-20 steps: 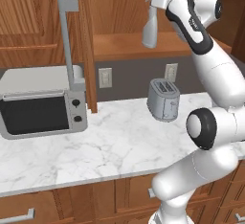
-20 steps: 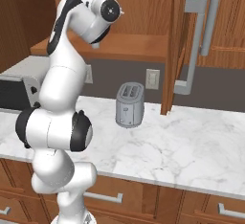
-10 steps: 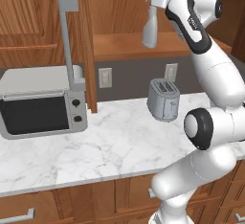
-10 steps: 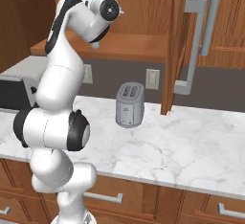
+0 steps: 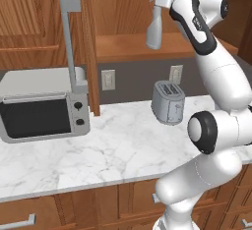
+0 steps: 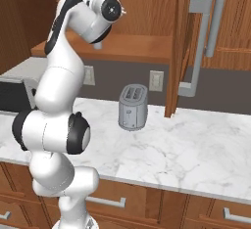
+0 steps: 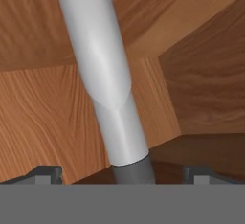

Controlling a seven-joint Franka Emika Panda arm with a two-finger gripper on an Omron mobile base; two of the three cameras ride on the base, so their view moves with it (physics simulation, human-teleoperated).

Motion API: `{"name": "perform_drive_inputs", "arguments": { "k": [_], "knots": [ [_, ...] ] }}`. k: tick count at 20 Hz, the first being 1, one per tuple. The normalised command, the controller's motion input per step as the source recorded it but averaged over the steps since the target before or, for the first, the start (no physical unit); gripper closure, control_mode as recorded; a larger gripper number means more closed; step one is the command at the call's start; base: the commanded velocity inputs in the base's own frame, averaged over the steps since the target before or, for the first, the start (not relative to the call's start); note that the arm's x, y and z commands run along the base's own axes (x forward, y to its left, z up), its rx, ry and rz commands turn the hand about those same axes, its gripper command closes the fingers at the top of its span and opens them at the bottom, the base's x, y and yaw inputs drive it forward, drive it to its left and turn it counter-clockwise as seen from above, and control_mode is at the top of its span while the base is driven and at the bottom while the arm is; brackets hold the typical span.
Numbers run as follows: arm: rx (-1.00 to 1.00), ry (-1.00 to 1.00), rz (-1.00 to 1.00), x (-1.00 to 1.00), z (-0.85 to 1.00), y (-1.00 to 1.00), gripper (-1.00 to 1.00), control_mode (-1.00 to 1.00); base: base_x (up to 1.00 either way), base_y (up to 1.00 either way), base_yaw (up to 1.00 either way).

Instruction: Move the cutting board and knife to the sink. Then move spray from the cabinet to the counter.

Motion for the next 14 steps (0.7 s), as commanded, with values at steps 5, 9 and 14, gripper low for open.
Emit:
{"name": "perform_drive_inputs", "arguments": {
  "k": [5,9,14],
  "knots": [
    [-0.08,-0.07,0.00,0.00,-0.04,0.00,-1.00,-1.00,0.00,0.00,0.00],
    [-0.10,-0.06,0.00,0.00,-0.16,0.00,-1.00,-1.00,0.00,0.00,0.00],
    [-0.09,-0.04,0.00,0.04,-0.24,0.00,-1.00,-1.00,0.00,0.00,0.00]
  ]
}}
